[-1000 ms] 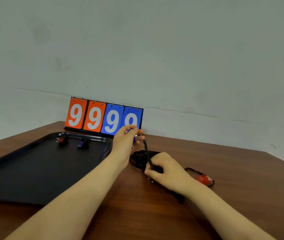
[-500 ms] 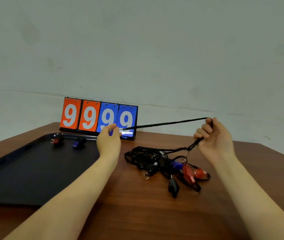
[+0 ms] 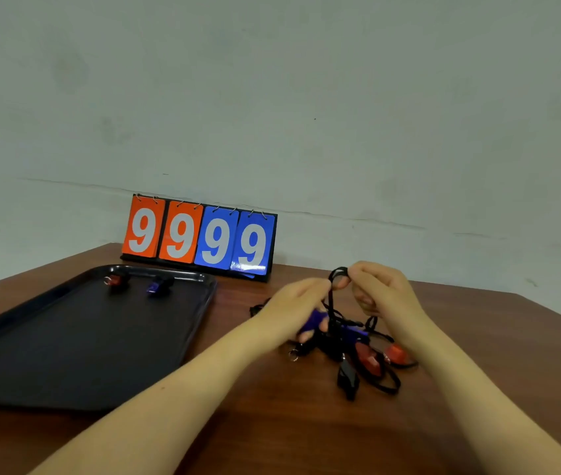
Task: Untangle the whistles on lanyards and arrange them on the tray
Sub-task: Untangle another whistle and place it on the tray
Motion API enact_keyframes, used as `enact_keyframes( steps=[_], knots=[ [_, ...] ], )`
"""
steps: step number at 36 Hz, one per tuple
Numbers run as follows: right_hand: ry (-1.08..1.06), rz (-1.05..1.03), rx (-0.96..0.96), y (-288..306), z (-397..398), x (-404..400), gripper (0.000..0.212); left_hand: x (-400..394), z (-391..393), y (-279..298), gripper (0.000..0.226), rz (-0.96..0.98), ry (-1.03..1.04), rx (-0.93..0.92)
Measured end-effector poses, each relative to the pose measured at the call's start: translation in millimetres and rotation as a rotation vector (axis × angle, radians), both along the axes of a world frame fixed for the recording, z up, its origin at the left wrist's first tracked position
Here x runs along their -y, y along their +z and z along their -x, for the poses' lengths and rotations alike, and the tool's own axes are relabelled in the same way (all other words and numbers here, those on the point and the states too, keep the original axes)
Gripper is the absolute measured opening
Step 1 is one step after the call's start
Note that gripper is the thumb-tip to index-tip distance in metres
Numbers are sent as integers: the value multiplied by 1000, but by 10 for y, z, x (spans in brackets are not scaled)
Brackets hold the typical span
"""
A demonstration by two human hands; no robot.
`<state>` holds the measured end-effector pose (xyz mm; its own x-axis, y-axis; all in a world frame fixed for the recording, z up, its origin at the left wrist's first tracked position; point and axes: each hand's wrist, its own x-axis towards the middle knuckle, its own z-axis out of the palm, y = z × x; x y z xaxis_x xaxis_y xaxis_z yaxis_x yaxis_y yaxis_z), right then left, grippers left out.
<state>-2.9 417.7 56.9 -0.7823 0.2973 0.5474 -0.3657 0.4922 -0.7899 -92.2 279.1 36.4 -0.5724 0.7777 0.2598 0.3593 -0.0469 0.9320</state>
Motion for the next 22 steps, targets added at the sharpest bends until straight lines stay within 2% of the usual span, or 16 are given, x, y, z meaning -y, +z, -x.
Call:
enact_keyframes(
  steps=[3,6,9,12,15,18,22],
  knots=[
    [-39,-16,9,-8,11,-2,36,-15,-53,-49,31,38,-93,43],
    [-61,22,22,-18,14,-36,38,-15,2,-52,28,-91,-80,120],
    [-58,54,75,-30,25,-94,38,47,107,45,18,-283,54,295],
    [-31,-26,177,-63,36,-128,36,141,232,114,12,-414,225,416],
    [-46,-143,284,-115,39,-151,33,207,354,115,14,-490,419,420],
    [-57,-168,364,-150,43,-136,23,243,450,90,23,-536,564,397],
    [-101,-201,364,-169,63,-111,18,245,555,19,26,-454,676,284]
  ],
)
